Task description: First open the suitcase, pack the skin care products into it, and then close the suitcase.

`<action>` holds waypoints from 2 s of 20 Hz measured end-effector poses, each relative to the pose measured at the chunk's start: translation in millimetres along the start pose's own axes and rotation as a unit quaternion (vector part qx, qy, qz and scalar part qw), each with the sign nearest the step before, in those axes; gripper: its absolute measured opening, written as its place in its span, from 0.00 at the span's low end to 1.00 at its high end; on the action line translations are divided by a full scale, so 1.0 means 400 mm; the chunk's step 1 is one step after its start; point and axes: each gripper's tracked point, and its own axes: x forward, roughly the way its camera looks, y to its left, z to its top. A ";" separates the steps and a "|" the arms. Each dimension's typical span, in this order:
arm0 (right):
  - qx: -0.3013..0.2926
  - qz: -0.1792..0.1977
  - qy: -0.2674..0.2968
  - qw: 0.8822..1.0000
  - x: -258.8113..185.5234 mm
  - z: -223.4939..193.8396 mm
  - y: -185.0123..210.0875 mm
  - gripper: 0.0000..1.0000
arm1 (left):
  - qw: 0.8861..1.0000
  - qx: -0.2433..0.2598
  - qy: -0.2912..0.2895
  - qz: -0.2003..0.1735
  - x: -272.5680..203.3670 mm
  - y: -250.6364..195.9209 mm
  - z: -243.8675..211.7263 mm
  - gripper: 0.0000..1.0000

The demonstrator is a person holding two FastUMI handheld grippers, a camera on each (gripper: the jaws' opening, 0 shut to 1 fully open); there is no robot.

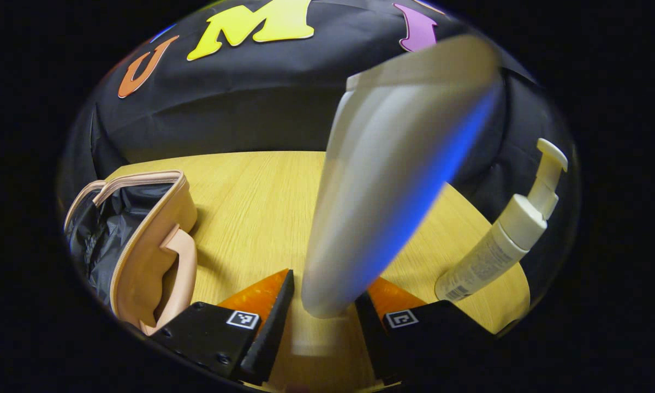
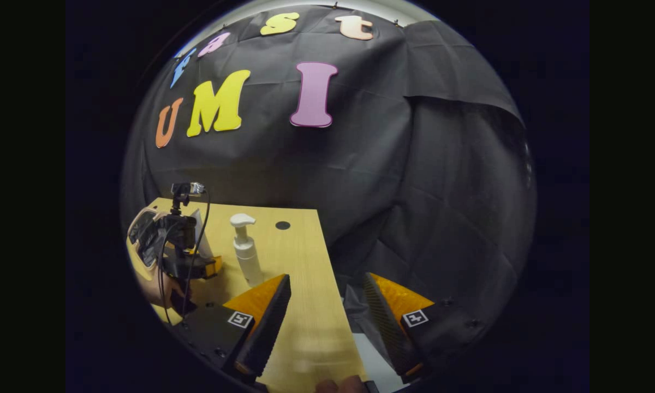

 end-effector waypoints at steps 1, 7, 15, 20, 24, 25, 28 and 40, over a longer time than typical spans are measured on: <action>-0.002 0.002 0.001 1.000 0.000 -0.001 0.001 0.81 | 1.000 -0.002 0.000 -0.003 0.005 -0.004 0.004 0.72; 0.003 0.051 0.011 0.999 0.038 -0.037 0.095 0.81 | 1.000 -0.003 -0.005 -0.024 -0.031 -0.005 0.030 0.46; 0.009 0.146 0.007 0.989 0.188 -0.058 0.322 0.81 | 0.999 0.000 -0.026 -0.048 -0.261 0.032 0.119 0.45; 0.011 0.165 0.023 0.986 0.315 -0.105 0.410 0.81 | 0.999 -0.034 -0.034 -0.017 -0.433 0.147 0.158 0.45; 0.019 0.153 0.040 0.987 0.409 -0.135 0.434 0.81 | 0.997 -0.067 -0.039 0.024 -0.530 0.255 0.173 0.45; 0.023 0.153 0.048 0.987 0.425 -0.148 0.441 0.81 | 0.996 -0.082 -0.034 0.026 -0.548 0.270 0.167 0.45; 0.025 0.162 0.062 0.985 0.452 -0.179 0.457 0.77 | 0.992 -0.116 -0.019 0.051 -0.598 0.327 0.137 0.45; 0.001 0.146 0.076 0.986 0.393 -0.136 0.416 0.49 | 0.993 -0.109 -0.016 0.053 -0.663 0.474 0.140 0.45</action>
